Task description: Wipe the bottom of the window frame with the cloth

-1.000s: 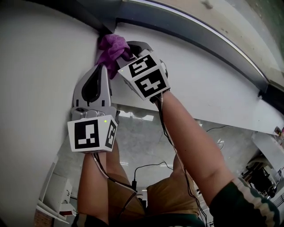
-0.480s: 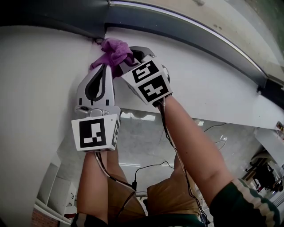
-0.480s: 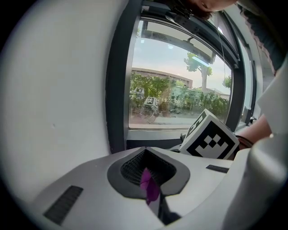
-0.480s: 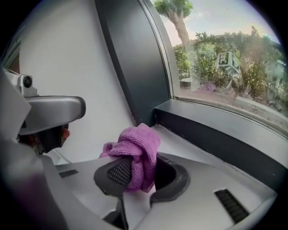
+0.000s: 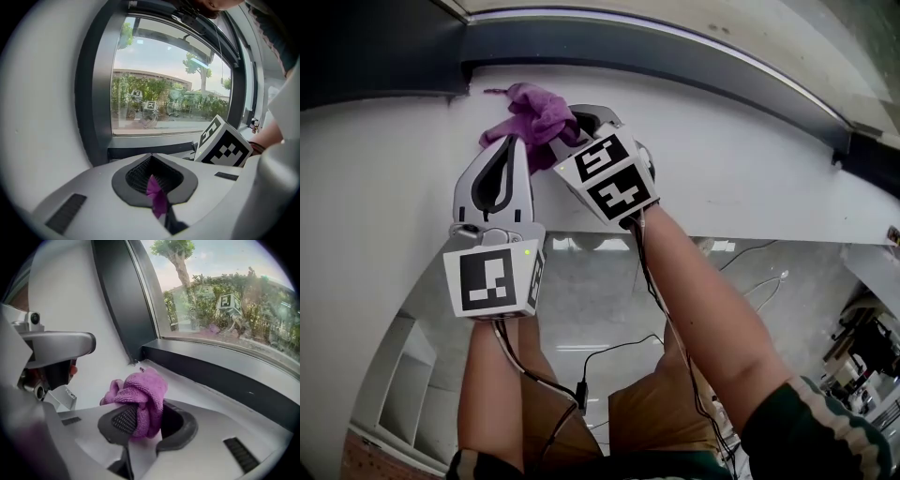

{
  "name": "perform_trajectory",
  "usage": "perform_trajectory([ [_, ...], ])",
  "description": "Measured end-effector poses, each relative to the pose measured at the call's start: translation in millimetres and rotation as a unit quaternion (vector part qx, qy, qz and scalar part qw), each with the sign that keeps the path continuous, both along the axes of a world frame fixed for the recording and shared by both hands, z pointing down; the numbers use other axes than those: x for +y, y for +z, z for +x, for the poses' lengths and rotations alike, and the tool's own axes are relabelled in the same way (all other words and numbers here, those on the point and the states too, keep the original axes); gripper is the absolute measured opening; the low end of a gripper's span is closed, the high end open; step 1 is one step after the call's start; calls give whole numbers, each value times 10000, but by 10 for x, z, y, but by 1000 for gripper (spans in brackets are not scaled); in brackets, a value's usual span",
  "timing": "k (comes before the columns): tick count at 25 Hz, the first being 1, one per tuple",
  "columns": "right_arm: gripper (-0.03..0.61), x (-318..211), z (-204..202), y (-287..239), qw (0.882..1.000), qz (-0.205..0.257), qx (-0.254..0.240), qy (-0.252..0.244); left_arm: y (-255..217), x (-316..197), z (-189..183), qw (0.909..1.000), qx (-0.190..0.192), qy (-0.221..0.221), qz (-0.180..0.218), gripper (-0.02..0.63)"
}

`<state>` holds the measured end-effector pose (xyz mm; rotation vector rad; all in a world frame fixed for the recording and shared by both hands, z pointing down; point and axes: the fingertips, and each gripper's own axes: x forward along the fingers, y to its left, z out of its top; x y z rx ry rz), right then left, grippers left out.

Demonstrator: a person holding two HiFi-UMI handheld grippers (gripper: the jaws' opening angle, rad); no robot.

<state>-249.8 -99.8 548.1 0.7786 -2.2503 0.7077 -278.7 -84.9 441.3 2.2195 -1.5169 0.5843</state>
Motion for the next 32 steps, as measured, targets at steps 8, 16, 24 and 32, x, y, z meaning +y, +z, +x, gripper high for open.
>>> perform_trajectory([
  [8, 110, 90, 552, -23, 9996, -75, 84, 278, -67, 35, 481, 9995, -170, 279, 44, 9],
  [16, 110, 153, 1180, -25, 9979, -148, 142, 620, -109, 40, 1033, 9983, -111, 576, 52, 9],
  [24, 110, 218, 1715, -18, 9958, -166, 233, 875, -24, 110, 1508, 9964, -109, 834, -70, 9],
  [32, 110, 342, 2172, -27, 9932, -224, 354, 1087, -108, 98, 1985, 9937, -63, 1117, -12, 9],
])
